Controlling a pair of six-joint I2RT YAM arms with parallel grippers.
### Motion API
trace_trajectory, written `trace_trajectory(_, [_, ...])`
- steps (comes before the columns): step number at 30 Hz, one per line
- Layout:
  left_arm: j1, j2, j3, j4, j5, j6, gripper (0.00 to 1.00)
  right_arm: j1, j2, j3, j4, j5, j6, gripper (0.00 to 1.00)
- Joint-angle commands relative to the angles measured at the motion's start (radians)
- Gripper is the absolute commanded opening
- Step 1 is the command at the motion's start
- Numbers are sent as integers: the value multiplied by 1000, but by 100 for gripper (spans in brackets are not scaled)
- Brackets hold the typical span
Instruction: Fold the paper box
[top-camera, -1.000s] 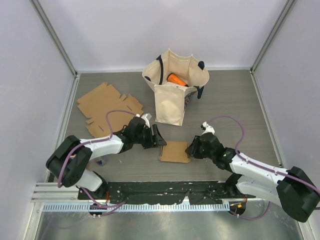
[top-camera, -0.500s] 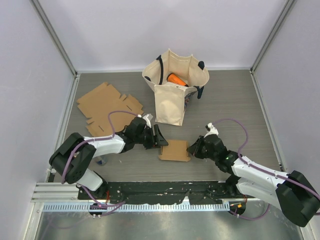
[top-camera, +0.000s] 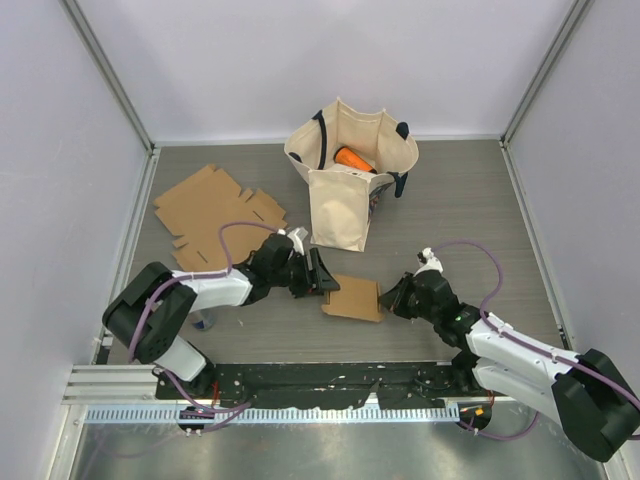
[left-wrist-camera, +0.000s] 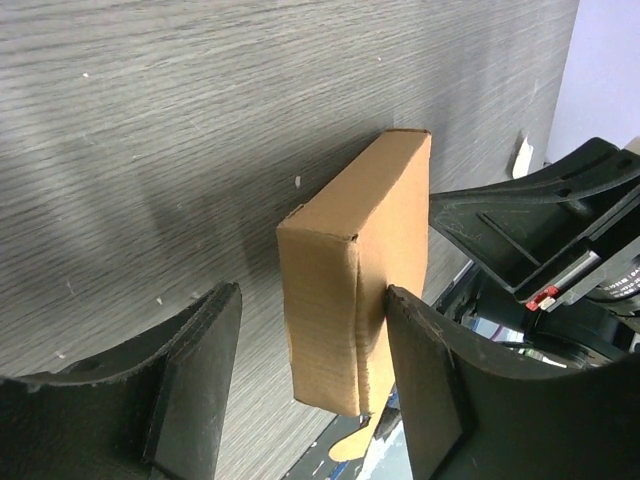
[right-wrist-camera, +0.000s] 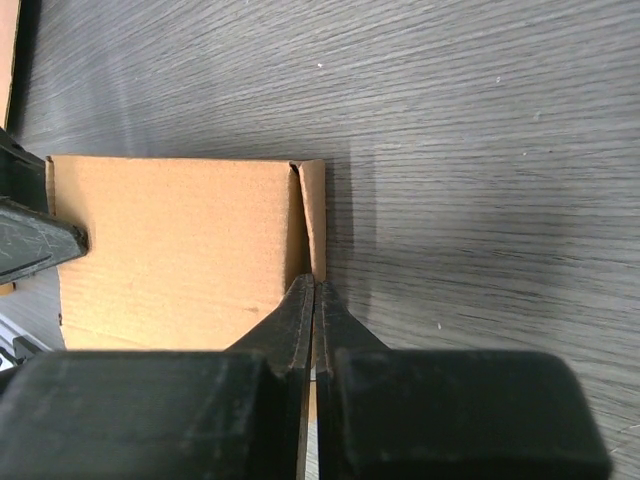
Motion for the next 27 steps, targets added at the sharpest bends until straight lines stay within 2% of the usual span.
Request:
trace_trajectory(1, [-11, 29, 20, 86, 59, -21, 62, -8, 21, -12, -85, 19, -27, 4])
trace_trajectory(3, [-14, 40, 23, 126, 90, -39, 58, -9, 28, -3, -79, -16, -30, 4])
trace_trajectory(4, [-17, 46, 21, 138, 96, -45, 51, -8, 31, 0, -79, -18, -34, 4])
trace_trajectory(6, [-17, 49, 21, 152, 98, -56, 43, -8, 31, 18, -91, -18, -43, 4])
trace_trajectory(7, [-17, 46, 20, 152, 93, -57, 35, -8, 27, 26, -109, -12, -47, 6])
trace_trajectory(8, [-17, 37, 18, 151, 89, -64, 32, -9, 13, 37, -131, -6, -55, 8])
trace_trajectory(11, [-11, 11, 9, 111, 70, -77, 27, -8, -46, 95, -259, 45, -66, 22])
trace_trajectory(12, [-4, 2, 2, 99, 66, -90, 24, -8, -60, 133, -331, 57, -75, 31])
trace_trajectory(13, [1, -8, -2, 89, 62, -99, 23, -3, -74, 155, -367, 82, -80, 36])
trace_trajectory(18, [39, -74, -26, -6, 75, -191, 25, 55, -78, 329, -504, 146, -185, 71])
trace_trajectory(22, [73, -147, -61, -75, 127, -290, 31, 309, 31, 460, -470, 247, -361, 75])
trace_trajectory(23, [93, -164, -69, -119, 134, -316, 31, 456, 63, 519, -470, 340, -433, 76])
trace_trajectory(25, [116, -215, -100, -147, 183, -385, 31, 588, 141, 566, -464, 436, -507, 79])
trace_trajectory(26, [137, -233, -109, -170, 199, -416, 32, 697, 163, 581, -458, 477, -576, 80])
trace_trajectory(27, [148, -248, -130, -179, 235, -438, 32, 731, 185, 601, -444, 528, -608, 81])
